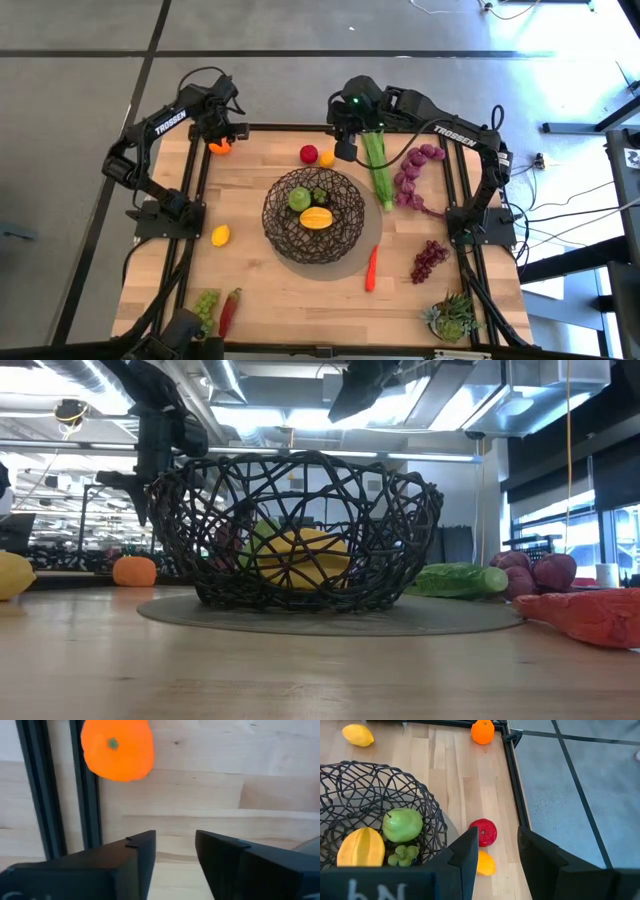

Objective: Build produce basket
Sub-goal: Put the orange into the wire basket

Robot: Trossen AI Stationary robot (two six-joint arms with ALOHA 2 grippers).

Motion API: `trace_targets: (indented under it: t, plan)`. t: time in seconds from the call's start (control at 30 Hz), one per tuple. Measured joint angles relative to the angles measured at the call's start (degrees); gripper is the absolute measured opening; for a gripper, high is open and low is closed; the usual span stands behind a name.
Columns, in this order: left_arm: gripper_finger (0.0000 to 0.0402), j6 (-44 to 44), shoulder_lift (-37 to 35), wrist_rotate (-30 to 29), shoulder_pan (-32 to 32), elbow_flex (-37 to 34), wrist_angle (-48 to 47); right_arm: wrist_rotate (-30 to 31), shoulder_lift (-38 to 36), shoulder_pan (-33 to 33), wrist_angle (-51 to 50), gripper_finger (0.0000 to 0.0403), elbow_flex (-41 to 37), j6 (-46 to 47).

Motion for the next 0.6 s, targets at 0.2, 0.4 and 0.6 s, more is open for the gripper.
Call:
trace_targets:
  t: [0.2, 0.4, 0.6]
  plan:
    - [0.0222, -1.65, 0.0, 0.25, 0.01, 0.0, 0.01, 0.0, 0.0, 0.0, 0.0, 0.0133, 0.0, -0.02]
    - [0.0323, -5.26, 0.0, -0.6, -0.04, 0.0, 1.98, 0.0, 0.0, 0.0, 0.0, 0.0133, 0.0, -0.02]
    - [0.0355, -13.57, 0.0, -3.26, 0.02, 0.0, 5.59, 0.0, 0.0, 0.0, 0.0, 0.0133, 0.02, -0.02]
